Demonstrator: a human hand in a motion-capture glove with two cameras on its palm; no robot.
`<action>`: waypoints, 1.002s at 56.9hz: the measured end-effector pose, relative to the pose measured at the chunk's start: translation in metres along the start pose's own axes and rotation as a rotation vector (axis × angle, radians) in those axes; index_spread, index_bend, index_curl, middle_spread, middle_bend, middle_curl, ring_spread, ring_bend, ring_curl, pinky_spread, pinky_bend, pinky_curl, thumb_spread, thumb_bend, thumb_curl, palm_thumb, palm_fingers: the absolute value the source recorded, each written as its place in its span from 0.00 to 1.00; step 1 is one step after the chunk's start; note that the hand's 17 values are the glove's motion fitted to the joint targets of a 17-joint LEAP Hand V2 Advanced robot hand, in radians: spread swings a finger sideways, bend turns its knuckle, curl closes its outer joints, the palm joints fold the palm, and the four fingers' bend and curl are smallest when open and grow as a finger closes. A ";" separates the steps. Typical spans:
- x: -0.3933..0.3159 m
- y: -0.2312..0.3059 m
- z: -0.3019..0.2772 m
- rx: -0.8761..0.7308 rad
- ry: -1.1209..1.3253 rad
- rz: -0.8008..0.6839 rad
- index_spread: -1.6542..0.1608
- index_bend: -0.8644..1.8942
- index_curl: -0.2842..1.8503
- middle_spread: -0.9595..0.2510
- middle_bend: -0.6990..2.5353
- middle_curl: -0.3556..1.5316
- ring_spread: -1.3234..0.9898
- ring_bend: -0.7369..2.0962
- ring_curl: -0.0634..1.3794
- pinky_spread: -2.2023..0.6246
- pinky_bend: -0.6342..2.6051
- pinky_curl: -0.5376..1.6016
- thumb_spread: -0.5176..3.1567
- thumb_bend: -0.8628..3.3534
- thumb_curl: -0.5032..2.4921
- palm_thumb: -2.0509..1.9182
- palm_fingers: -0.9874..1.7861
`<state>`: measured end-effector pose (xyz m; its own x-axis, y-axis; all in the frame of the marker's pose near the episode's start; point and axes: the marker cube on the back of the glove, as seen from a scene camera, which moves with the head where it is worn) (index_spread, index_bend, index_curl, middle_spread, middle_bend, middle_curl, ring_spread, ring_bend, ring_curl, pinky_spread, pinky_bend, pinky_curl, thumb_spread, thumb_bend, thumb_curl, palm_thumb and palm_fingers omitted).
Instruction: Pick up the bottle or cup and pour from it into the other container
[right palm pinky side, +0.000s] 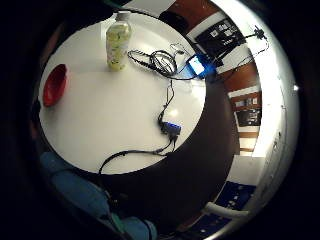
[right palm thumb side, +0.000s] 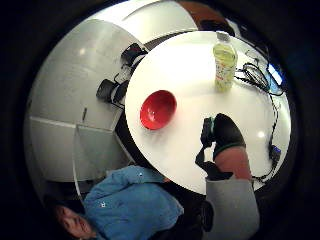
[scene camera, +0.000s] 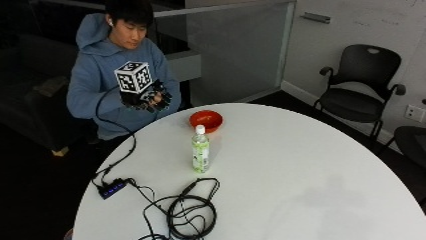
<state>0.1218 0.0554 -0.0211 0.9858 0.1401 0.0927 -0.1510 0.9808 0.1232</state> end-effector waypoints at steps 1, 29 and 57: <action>0.002 0.000 0.000 0.002 -0.010 0.001 0.74 0.36 0.25 0.81 0.27 0.32 0.64 0.41 0.25 0.85 0.38 0.38 0.42 0.21 0.33 0.73 0.43; 0.072 -0.014 0.028 0.085 -0.292 0.056 0.76 0.36 0.25 0.82 0.27 0.33 0.65 0.43 0.25 0.86 0.39 0.38 0.42 0.19 0.31 0.68 0.37; 0.113 -0.085 0.067 0.174 -0.612 0.092 0.75 0.36 0.23 0.84 0.27 0.34 0.66 0.44 0.25 0.87 0.39 0.38 0.39 0.19 0.29 0.63 0.34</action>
<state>0.2411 -0.0215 0.0454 0.7553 0.0695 0.6516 -0.2933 0.9251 0.2413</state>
